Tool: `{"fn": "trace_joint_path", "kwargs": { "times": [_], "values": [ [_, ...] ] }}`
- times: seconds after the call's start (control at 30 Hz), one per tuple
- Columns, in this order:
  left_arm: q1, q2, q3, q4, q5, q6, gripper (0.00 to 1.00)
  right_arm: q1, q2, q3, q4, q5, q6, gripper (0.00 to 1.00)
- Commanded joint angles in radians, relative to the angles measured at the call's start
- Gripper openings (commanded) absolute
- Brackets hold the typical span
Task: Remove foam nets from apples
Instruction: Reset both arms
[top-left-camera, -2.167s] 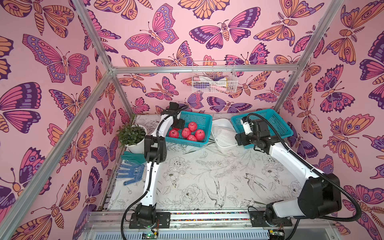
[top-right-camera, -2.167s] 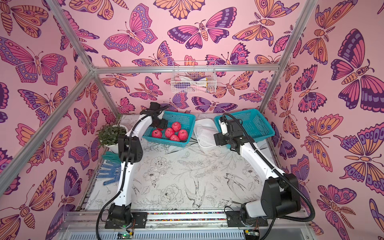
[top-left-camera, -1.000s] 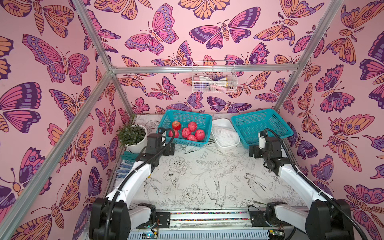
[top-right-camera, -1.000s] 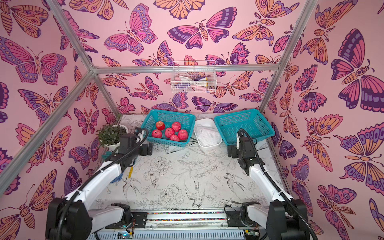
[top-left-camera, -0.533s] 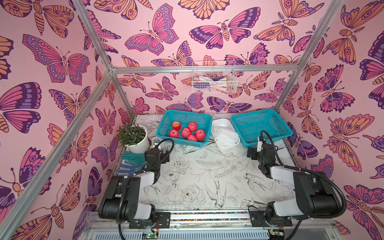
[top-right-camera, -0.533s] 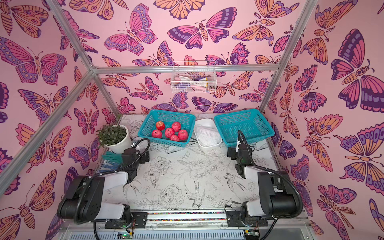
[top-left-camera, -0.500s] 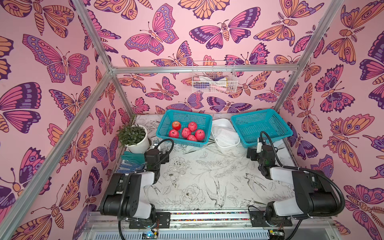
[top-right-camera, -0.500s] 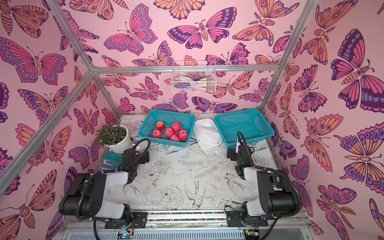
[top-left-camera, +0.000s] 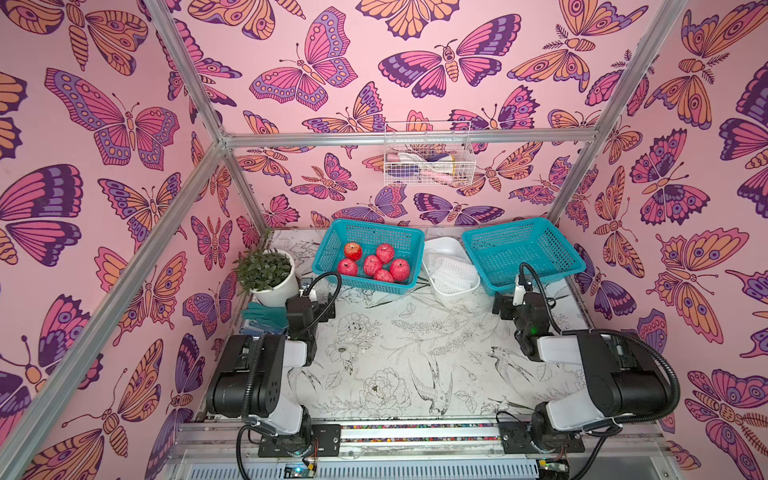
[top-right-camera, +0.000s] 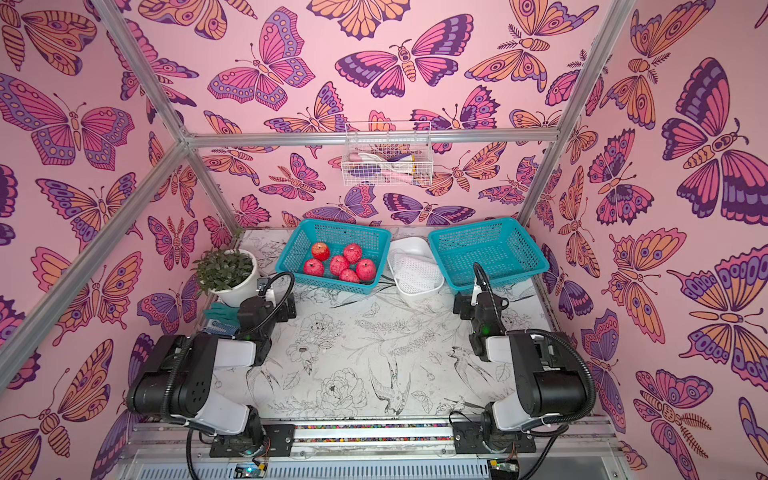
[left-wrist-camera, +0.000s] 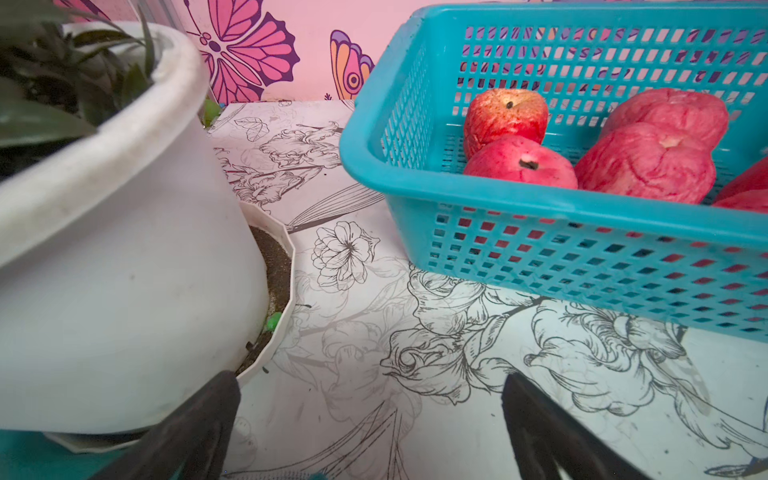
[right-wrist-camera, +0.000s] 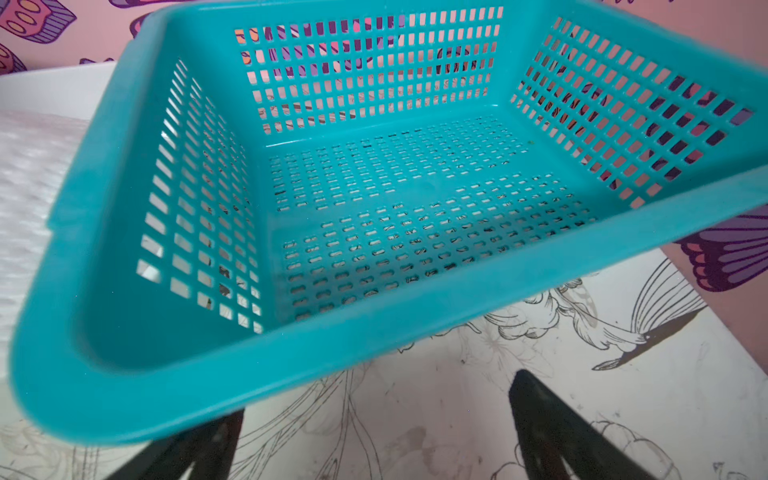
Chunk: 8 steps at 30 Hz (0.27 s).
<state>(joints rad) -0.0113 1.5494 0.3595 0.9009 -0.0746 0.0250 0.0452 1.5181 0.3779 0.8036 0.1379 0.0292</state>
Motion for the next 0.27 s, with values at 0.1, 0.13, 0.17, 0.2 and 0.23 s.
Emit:
{"fn": "trace_joint_path", "kwargs": {
  "times": [0.1, 0.13, 0.17, 0.2, 0.23],
  "values": [
    [0.007, 0.003, 0.006, 0.022, 0.017, -0.002, 1.0, -0.007, -0.004, 0.037, -0.011, -0.014, 0.002, 0.99],
    [0.007, 0.004, 0.006, 0.022, 0.018, -0.002, 1.0, -0.007, -0.005, 0.038, -0.012, -0.015, 0.002, 0.99],
    [0.007, 0.004, 0.006, 0.021, 0.019, -0.003, 1.0, -0.008, -0.004, 0.038, -0.014, -0.015, 0.004, 0.99],
    [0.007, 0.005, 0.007, 0.021, 0.019, -0.003, 1.0, -0.009, -0.003, 0.041, -0.02, -0.014, 0.009, 0.99],
    [0.007, 0.002, 0.006, 0.021, 0.019, -0.003, 1.0, -0.01, -0.003, 0.041, -0.019, -0.015, 0.01, 0.99]
  ]
}}
